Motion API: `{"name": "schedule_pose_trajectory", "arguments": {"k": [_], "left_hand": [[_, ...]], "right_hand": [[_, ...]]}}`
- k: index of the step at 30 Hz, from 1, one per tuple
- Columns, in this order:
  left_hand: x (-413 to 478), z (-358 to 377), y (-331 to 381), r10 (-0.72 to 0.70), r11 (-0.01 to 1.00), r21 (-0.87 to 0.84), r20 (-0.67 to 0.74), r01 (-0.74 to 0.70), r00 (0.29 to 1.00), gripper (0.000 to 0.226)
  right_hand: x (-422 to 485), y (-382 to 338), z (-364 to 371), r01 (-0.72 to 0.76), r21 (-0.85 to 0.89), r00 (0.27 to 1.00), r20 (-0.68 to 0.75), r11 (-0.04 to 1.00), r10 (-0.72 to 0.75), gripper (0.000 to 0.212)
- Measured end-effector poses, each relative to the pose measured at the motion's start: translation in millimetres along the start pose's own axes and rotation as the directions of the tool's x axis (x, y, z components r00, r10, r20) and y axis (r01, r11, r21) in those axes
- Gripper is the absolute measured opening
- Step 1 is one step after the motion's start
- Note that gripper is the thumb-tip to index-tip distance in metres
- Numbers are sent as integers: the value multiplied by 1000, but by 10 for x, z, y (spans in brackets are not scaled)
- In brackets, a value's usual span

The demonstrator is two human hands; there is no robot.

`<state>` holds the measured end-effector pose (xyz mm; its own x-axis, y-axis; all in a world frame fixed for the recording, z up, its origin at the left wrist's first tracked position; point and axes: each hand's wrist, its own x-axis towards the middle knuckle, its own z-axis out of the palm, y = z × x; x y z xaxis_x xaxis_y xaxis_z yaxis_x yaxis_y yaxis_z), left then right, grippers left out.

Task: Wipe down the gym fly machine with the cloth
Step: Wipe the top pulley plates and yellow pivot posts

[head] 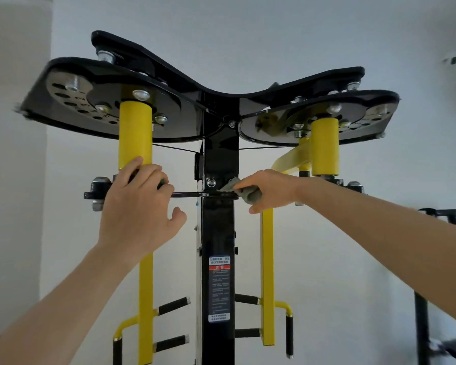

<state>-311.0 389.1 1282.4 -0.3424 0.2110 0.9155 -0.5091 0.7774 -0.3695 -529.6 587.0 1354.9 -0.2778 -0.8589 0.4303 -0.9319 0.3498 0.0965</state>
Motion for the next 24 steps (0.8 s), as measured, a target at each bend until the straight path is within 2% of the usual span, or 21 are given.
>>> {"name": "schedule_pose_trajectory", "arguments": {"k": [5, 8, 10, 12, 14, 16, 18, 20, 22, 24], "left_hand": [[-7, 88, 32, -21, 1000, 11, -75, 22, 997, 43], [-1, 113, 111, -77, 997, 26, -72, 79, 994, 48], [20, 114, 184, -126, 992, 24, -59, 128, 990, 51], [59, 93, 301, -175, 984, 12, -4, 175, 984, 51], [148, 79, 452, -198, 978, -52, 65, 201, 978, 46], [259, 79, 646, -166, 958, -219, 111, 187, 980, 38], [388, 81, 860, -110, 853, -495, 146, 169, 983, 38], [534, 73, 1071, -53, 679, -713, 188, 174, 981, 46], [685, 59, 1255, 8, 527, -830, 218, 181, 976, 58], [829, 37, 1391, 36, 380, -904, 227, 197, 973, 59]], "right_hand": [[-339, 97, -293, -3, 2, 996, 91, 1000, 2, 48], [-536, 102, -341, 45, -41, 997, 68, 998, -42, 39], [-648, 90, -335, 70, -81, 998, 12, 994, -70, 45], [-761, 78, -343, 81, -50, 996, -21, 995, -82, 52], [-861, 72, -353, 98, -15, 994, -50, 995, -99, 55], [-933, 72, -360, 112, 35, 989, -97, 993, -109, 57], [-985, 73, -352, 135, 99, 980, -158, 986, -118, 56], [-1028, 65, -335, 145, 125, 968, -225, 982, -115, 49], [-1058, 78, -316, 160, 125, 945, -305, 979, -116, 48], [-1084, 111, -288, 176, 148, 916, -386, 973, -107, 50]]}}
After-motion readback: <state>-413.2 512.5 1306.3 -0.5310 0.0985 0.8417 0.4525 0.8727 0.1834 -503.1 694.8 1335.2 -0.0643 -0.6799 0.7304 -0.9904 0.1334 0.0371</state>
